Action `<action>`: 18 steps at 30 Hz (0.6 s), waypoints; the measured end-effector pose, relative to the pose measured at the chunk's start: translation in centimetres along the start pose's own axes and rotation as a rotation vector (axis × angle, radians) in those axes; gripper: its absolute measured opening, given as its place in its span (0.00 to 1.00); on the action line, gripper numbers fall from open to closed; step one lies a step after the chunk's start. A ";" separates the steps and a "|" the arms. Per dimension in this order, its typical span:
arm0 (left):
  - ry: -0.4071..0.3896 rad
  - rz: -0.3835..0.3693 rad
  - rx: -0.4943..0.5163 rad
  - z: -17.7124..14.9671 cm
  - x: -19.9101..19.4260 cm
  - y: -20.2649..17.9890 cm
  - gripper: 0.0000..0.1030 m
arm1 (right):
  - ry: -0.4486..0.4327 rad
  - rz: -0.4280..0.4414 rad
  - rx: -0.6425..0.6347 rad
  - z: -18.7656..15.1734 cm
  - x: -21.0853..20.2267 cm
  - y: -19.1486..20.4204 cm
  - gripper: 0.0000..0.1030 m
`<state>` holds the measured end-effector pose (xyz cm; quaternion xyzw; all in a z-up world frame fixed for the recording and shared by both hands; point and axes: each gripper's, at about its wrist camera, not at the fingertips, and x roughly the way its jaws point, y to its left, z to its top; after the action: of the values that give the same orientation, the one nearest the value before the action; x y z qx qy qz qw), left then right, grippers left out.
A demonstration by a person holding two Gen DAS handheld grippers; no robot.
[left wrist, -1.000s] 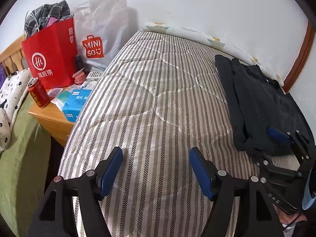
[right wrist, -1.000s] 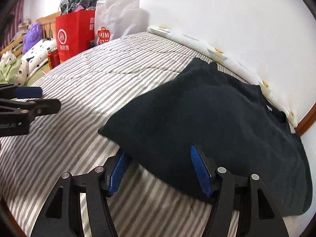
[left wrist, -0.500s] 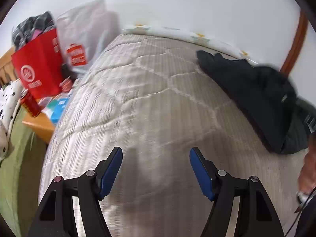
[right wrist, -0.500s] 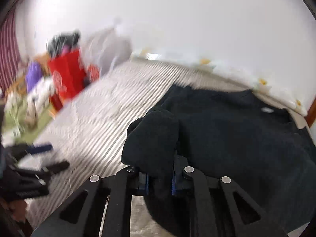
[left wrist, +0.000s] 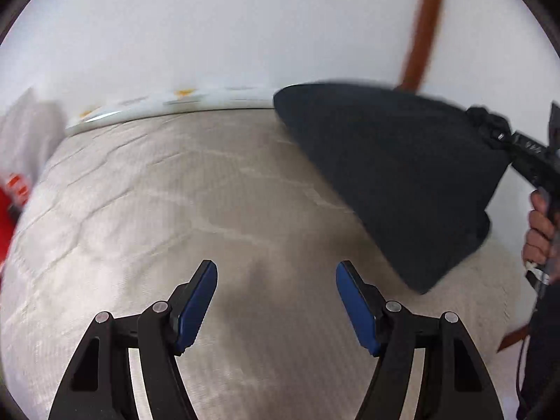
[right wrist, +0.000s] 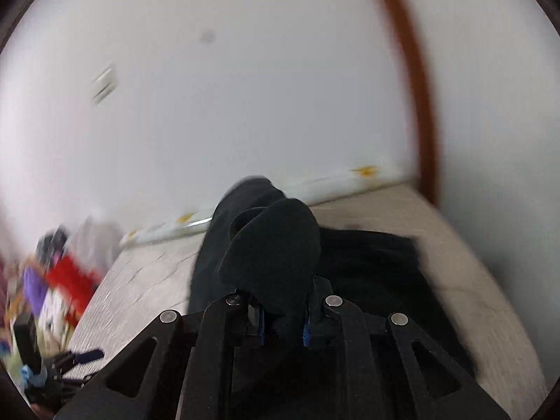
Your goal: Fold small clothes
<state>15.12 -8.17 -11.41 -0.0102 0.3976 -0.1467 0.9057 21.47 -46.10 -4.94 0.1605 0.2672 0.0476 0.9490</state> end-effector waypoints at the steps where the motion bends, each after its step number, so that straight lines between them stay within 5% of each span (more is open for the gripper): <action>1: 0.003 -0.011 0.016 0.2 0.5 -1.1 0.66 | 0.004 -0.027 0.028 -0.3 -0.1 -2.1 0.13; 6: 0.045 -0.084 0.088 0.3 3.4 -6.3 0.66 | 0.174 -0.049 0.182 -4.6 2.0 -10.9 0.16; 10: 0.060 -0.140 0.116 0.1 4.1 -8.5 0.66 | 0.159 -0.118 0.116 -5.6 1.5 -11.4 0.32; 15: 0.079 -0.241 0.136 -0.5 3.8 -11.1 0.66 | 0.160 -0.076 0.093 -5.0 1.6 -11.4 0.44; 18: 0.096 -0.224 0.182 -0.9 5.0 -12.2 0.66 | 0.181 -0.054 0.115 -5.1 2.6 -11.8 0.50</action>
<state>14.54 -21.10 -13.91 0.0346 0.4217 -0.2829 0.8608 21.06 -55.33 -14.22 0.2025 0.3584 0.0208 0.9111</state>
